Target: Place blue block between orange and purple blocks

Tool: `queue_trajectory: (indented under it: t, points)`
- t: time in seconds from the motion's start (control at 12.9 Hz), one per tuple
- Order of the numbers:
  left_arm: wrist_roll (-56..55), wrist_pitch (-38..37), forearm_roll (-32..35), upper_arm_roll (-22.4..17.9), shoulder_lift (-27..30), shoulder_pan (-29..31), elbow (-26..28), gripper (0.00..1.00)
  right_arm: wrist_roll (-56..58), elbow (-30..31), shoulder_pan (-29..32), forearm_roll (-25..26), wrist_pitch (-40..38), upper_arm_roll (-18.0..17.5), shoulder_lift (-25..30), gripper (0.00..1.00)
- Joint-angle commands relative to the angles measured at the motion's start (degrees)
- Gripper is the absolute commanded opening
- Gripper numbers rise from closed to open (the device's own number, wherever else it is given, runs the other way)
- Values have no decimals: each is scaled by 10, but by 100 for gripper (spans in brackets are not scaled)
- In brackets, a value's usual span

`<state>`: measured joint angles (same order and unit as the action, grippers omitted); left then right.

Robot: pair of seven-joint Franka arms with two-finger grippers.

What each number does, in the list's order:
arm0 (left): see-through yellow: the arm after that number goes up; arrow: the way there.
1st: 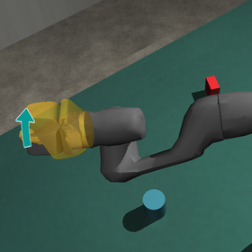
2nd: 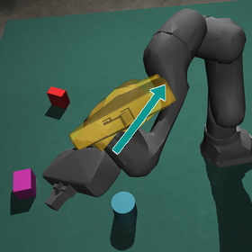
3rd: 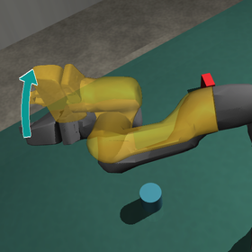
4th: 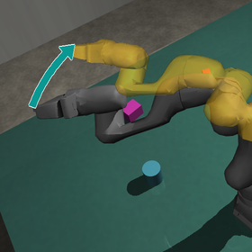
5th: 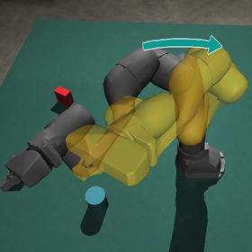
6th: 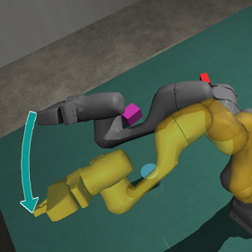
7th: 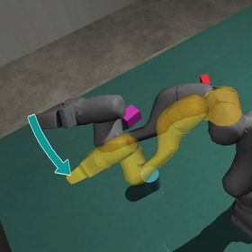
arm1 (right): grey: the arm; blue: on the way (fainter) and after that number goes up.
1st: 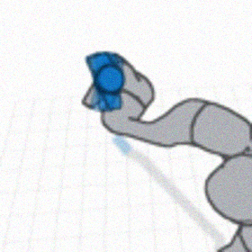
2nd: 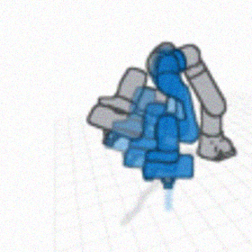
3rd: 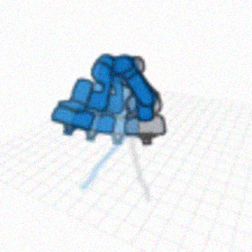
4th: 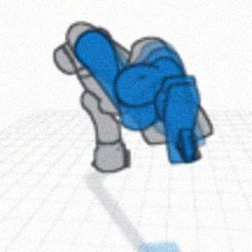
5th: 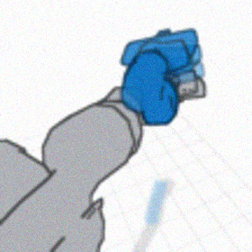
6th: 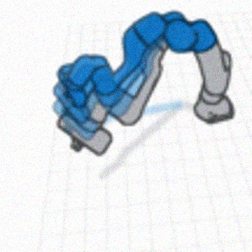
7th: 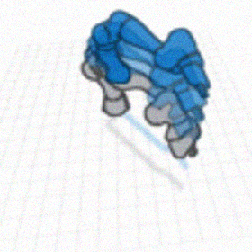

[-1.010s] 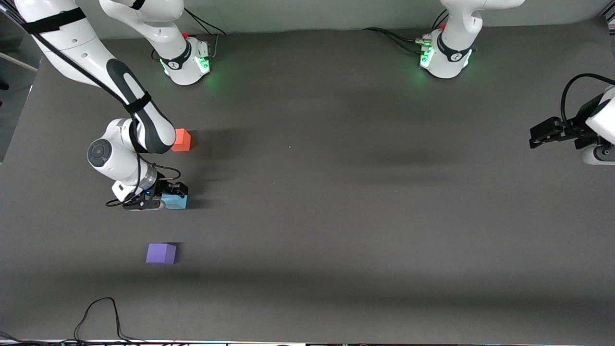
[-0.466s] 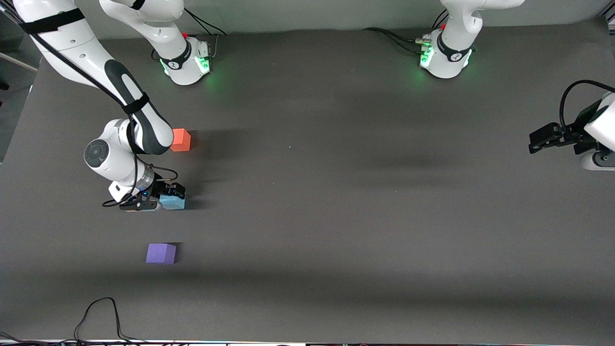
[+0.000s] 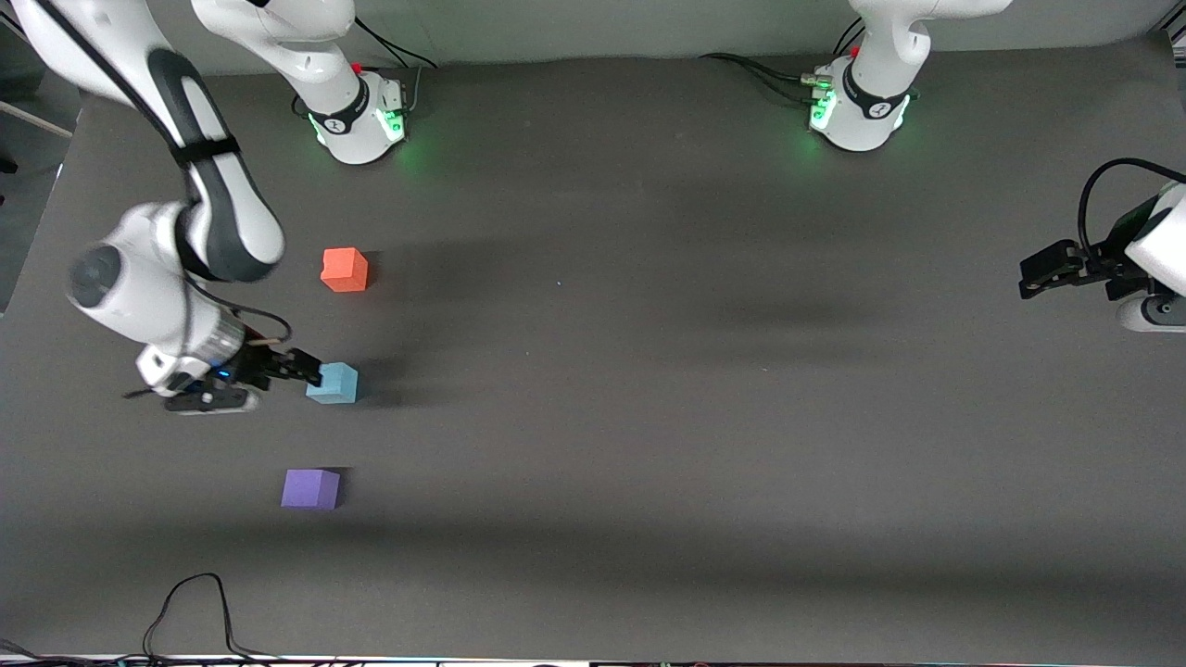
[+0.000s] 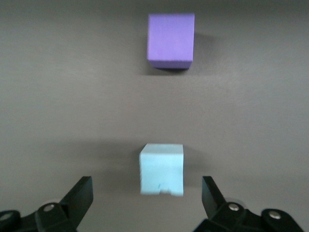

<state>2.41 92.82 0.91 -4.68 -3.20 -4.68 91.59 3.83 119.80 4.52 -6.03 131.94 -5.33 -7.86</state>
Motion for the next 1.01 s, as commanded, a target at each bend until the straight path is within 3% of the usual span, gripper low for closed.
queue_trajectory:
  t: [0.0, 0.23, 0.47, 0.93]
  points:
    - [7, -1, 1, -2, -4, 0, -12, 100, 8, -65, -6, 0, -153, 0, 73, 100]
    - [7, -1, 1, -2, -5, 0, -12, 100, 2, -144, -57, 7, -291, 24, 100, 100]
    - [7, -1, 1, -2, -6, 0, -14, 100, -13, -200, -159, 26, -375, 118, 115, 100]
    - [0, -2, -6, -1, -6, -2, -20, 100, -12, -205, -164, 26, -389, 125, 120, 100]
